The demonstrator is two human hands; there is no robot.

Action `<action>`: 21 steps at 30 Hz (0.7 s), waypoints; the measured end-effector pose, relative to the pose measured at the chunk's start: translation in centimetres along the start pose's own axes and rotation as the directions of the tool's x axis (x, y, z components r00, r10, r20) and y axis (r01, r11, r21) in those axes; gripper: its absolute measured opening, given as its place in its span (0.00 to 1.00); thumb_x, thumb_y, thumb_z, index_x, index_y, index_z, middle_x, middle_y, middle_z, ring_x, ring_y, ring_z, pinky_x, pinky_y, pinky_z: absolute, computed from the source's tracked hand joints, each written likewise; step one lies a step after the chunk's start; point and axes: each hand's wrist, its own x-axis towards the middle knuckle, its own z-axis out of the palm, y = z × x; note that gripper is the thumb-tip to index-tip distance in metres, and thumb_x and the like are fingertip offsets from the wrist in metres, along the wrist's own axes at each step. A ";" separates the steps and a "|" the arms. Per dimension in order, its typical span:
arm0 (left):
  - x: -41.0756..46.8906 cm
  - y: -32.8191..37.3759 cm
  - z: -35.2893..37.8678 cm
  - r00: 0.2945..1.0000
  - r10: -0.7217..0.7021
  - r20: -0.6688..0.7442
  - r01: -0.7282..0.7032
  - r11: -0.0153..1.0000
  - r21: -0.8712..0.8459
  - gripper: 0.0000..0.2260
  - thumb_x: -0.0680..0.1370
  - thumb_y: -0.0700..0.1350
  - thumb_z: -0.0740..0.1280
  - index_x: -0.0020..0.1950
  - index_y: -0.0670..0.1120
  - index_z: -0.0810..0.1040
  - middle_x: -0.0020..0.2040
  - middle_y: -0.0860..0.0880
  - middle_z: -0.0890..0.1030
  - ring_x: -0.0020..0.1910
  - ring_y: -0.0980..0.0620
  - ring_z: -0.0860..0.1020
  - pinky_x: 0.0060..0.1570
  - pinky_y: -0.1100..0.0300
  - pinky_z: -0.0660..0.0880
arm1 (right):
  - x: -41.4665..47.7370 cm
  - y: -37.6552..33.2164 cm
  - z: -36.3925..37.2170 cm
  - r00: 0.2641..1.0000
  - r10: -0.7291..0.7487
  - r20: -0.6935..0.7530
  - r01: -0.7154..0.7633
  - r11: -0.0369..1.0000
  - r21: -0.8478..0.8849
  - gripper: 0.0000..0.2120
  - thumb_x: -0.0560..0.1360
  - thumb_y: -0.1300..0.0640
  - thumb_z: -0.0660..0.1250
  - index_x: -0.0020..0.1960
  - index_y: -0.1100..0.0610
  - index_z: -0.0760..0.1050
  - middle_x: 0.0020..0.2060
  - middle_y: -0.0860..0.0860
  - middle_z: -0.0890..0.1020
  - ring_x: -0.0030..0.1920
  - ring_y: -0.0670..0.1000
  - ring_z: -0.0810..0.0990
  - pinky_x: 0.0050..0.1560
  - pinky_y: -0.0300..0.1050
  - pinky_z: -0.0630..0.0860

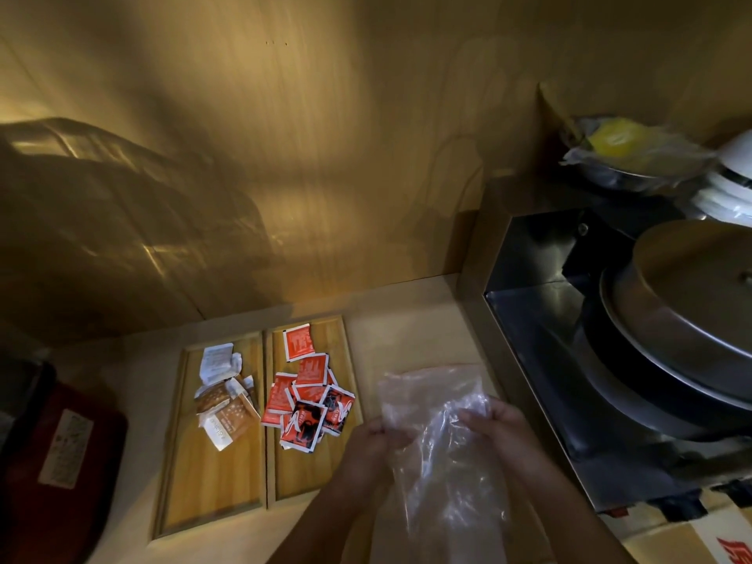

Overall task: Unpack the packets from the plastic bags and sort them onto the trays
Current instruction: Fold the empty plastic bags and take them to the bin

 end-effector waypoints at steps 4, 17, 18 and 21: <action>-0.2 0.8 -0.5 0.993 0.039 0.111 -0.042 0.999 0.030 0.05 0.72 0.36 0.69 0.47 0.37 0.81 0.40 0.41 0.83 0.35 0.47 0.81 0.34 0.59 0.78 | 0.5 -0.6 -0.4 1.000 -0.009 0.021 0.007 0.996 0.084 0.08 0.70 0.63 0.69 0.48 0.62 0.80 0.41 0.59 0.85 0.42 0.60 0.83 0.42 0.52 0.80; -1.0 1.7 -1.2 0.936 0.291 -0.199 -0.254 0.948 0.191 0.10 0.78 0.41 0.63 0.41 0.36 0.76 0.34 0.43 0.76 0.33 0.49 0.75 0.28 0.65 0.72 | 0.6 0.3 1.1 0.993 -0.042 0.106 0.048 0.997 -0.052 0.13 0.71 0.67 0.67 0.28 0.60 0.78 0.19 0.53 0.77 0.19 0.48 0.73 0.22 0.36 0.69; -1.1 1.8 -1.5 0.942 0.280 -0.186 -0.247 0.952 0.182 0.09 0.77 0.42 0.63 0.42 0.36 0.77 0.36 0.41 0.78 0.35 0.47 0.76 0.30 0.61 0.74 | 0.7 0.4 1.0 0.992 -0.045 0.121 0.052 0.997 -0.050 0.12 0.71 0.67 0.67 0.29 0.61 0.77 0.20 0.53 0.79 0.20 0.48 0.74 0.23 0.36 0.71; -1.6 2.5 -2.4 0.983 0.156 -0.101 -0.138 0.976 0.167 0.08 0.76 0.45 0.67 0.48 0.40 0.78 0.41 0.41 0.81 0.39 0.45 0.80 0.34 0.57 0.78 | 0.6 0.2 0.8 0.986 -0.040 0.160 0.043 0.999 -0.016 0.09 0.71 0.69 0.66 0.32 0.64 0.77 0.22 0.55 0.81 0.21 0.49 0.78 0.23 0.38 0.74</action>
